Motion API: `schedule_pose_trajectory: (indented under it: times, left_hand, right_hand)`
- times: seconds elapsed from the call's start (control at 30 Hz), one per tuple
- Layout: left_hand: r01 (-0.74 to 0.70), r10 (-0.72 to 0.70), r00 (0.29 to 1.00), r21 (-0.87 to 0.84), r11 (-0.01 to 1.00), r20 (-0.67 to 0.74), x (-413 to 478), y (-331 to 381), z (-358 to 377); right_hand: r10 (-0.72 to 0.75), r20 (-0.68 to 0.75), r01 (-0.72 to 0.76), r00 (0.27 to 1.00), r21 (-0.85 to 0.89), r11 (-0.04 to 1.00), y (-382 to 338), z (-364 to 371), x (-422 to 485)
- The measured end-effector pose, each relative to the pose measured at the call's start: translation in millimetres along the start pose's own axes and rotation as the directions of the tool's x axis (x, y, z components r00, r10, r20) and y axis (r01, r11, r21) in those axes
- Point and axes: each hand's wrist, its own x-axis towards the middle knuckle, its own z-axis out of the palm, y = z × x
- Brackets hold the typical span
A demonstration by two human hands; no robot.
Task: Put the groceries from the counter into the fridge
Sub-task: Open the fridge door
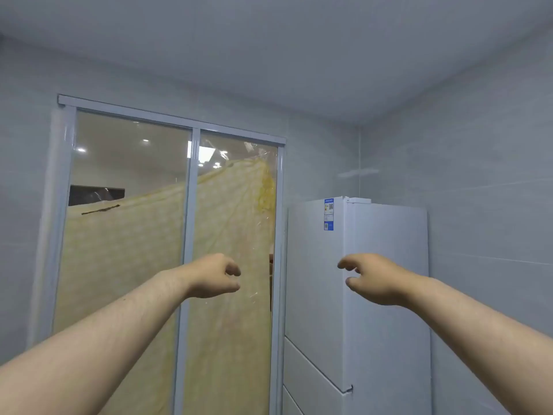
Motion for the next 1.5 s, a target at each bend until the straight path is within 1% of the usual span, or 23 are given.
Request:
schedule_pose_trajectory:
  times: [0.27, 0.47, 0.6, 0.73, 1.0, 1.13, 1.3, 1.5]
  left_hand:
    - [0.051, -0.051, 0.998, -0.010, 0.999, 0.025, -7, -3, 30]
    - [0.033, -0.032, 0.999, -0.058, 0.998, 0.019, 29, -28, 50]
    - [0.013, -0.010, 0.999, -0.046, 0.999, 0.047, 70, -64, 68]
    - [-0.005, 0.008, 0.999, -0.062, 0.998, 0.054, 123, -110, 69]
    - [-0.086, 0.090, 0.995, -0.091, 0.992, 0.034, 233, -186, 80]
    - [-0.126, 0.136, 0.990, -0.179, 0.976, 0.044, 275, -201, 102]
    - [-0.163, 0.184, 0.980, -0.213, 0.964, 0.082, 335, -212, 137]
    - [-0.191, 0.221, 0.970, -0.236, 0.953, 0.106, 414, -215, 192]
  right_hand:
    - [-0.052, 0.035, 0.053, 0.998, -0.021, 0.998, 5, 36, 3]
    - [-0.074, 0.046, 0.075, 0.996, -0.020, 0.997, 2, 67, 37]
    - [-0.074, 0.068, 0.078, 0.995, -0.049, 0.996, 0, 99, 81]
    - [-0.054, 0.075, 0.059, 0.996, -0.066, 0.996, -12, 128, 145]
    - [0.028, 0.052, -0.024, 0.998, -0.080, 0.997, -30, 176, 258]
    - [0.058, 0.056, -0.053, 0.997, -0.094, 0.994, -26, 200, 297]
    - [0.088, 0.064, -0.082, 0.994, -0.090, 0.993, -4, 230, 344]
    - [0.112, 0.068, -0.105, 0.991, -0.098, 0.990, 44, 268, 407]
